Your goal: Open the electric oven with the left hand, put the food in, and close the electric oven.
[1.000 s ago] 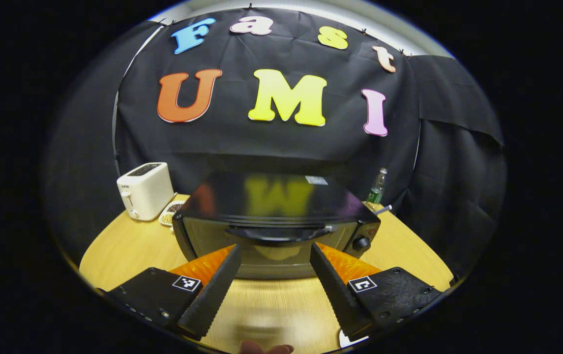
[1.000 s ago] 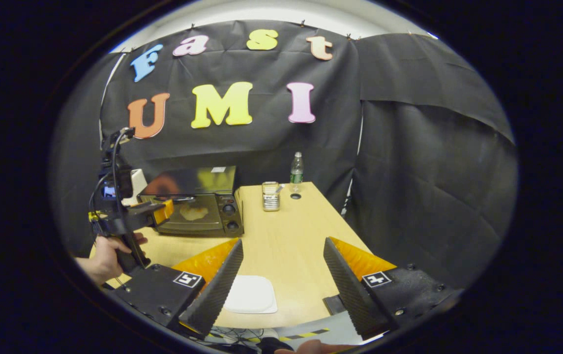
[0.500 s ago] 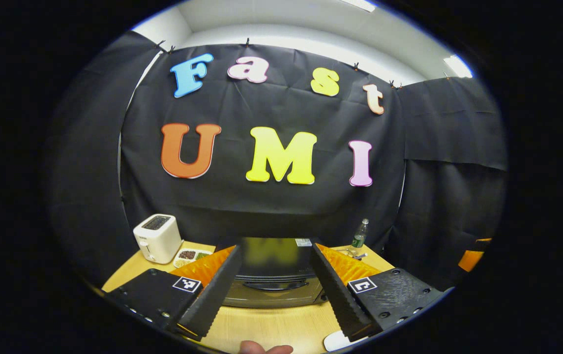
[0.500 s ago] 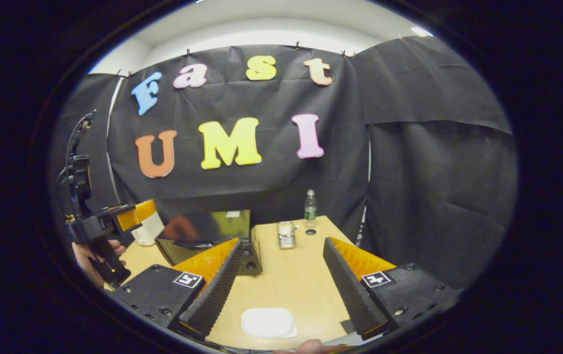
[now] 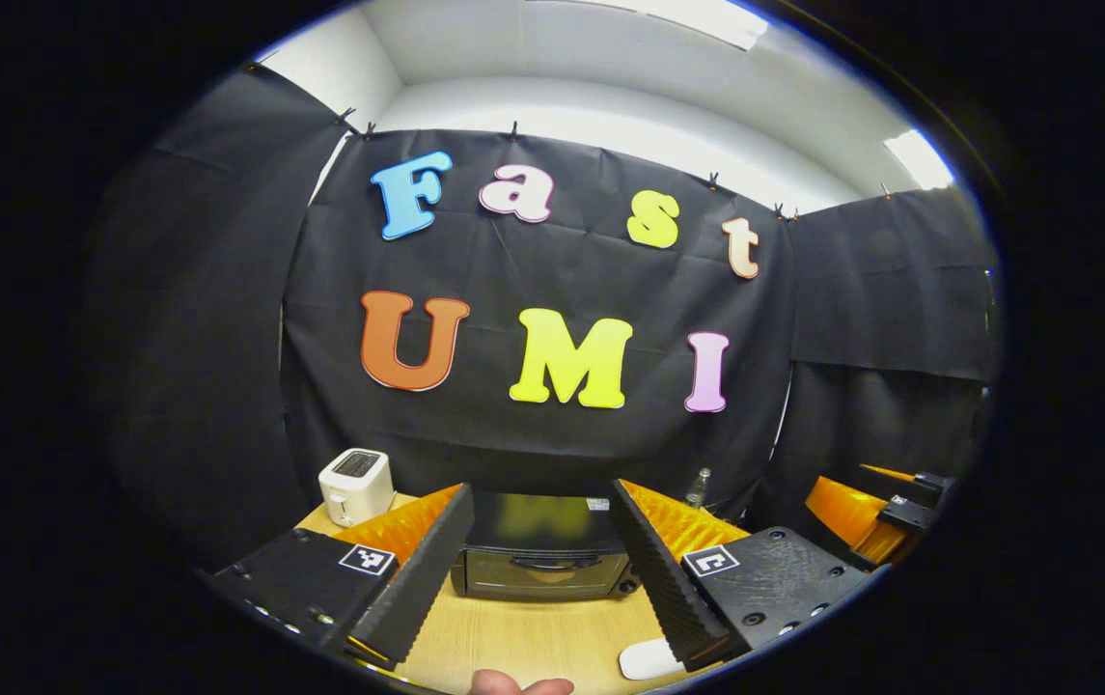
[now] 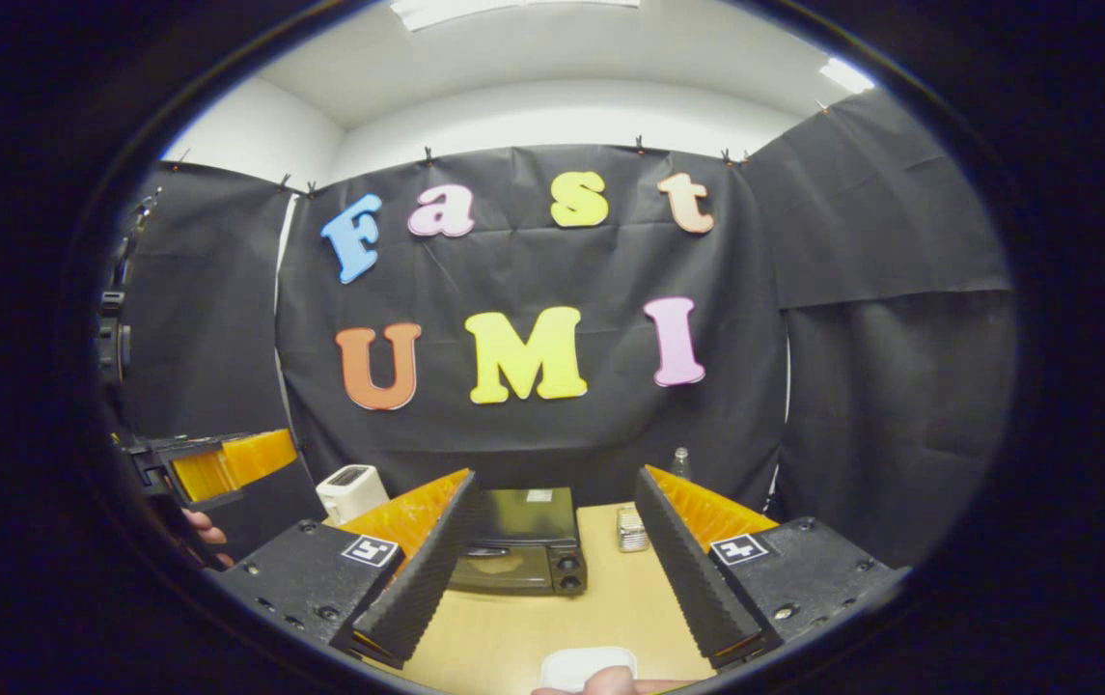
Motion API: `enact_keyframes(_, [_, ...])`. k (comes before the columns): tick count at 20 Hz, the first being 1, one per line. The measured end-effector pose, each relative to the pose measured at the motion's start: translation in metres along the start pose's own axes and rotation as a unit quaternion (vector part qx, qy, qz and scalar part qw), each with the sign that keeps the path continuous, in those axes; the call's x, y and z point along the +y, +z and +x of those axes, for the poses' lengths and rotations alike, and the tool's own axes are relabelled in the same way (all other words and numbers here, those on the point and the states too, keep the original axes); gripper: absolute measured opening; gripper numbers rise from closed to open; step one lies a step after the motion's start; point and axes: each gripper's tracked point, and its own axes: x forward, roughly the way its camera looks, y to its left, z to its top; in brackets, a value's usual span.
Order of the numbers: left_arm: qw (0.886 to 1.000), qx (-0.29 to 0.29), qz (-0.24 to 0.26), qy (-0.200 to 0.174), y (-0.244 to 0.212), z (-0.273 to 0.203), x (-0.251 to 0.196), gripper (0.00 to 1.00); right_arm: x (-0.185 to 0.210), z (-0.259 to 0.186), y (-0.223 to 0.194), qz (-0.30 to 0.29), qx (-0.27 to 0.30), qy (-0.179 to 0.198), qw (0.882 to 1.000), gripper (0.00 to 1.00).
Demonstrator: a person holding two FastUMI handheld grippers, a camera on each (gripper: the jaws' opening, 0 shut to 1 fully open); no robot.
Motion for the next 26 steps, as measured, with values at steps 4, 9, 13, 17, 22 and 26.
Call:
enact_keyframes(4, [1.000,0.004,0.010,0.015,-0.005,-0.033,0.015,0.93,0.017,-0.014,-0.005,-0.018,0.003,0.014,1.000,1.00])
enact_keyframes(9, [0.999,0.003,0.034,0.026,-0.021,-0.060,0.022,0.93,0.028,-0.038,-0.030,-0.026,0.025,0.015,0.999,1.00])
enact_keyframes(13, [0.999,-0.004,0.030,0.024,-0.024,-0.073,0.015,0.93,0.026,-0.052,-0.033,-0.035,0.030,0.008,0.999,1.00])
enact_keyframes(17, [0.999,-0.004,0.031,0.028,-0.025,-0.077,0.018,0.93,0.029,-0.059,-0.036,-0.031,0.032,0.005,0.999,1.00])
enact_keyframes(22, [0.999,-0.003,0.039,0.034,-0.026,-0.080,0.021,0.93,0.030,-0.063,-0.037,-0.031,0.031,0.000,0.999,1.00])
enact_keyframes(26, [0.998,-0.008,0.051,0.036,-0.025,-0.079,0.020,0.93,0.025,-0.066,-0.036,-0.031,0.029,-0.011,0.999,1.00])
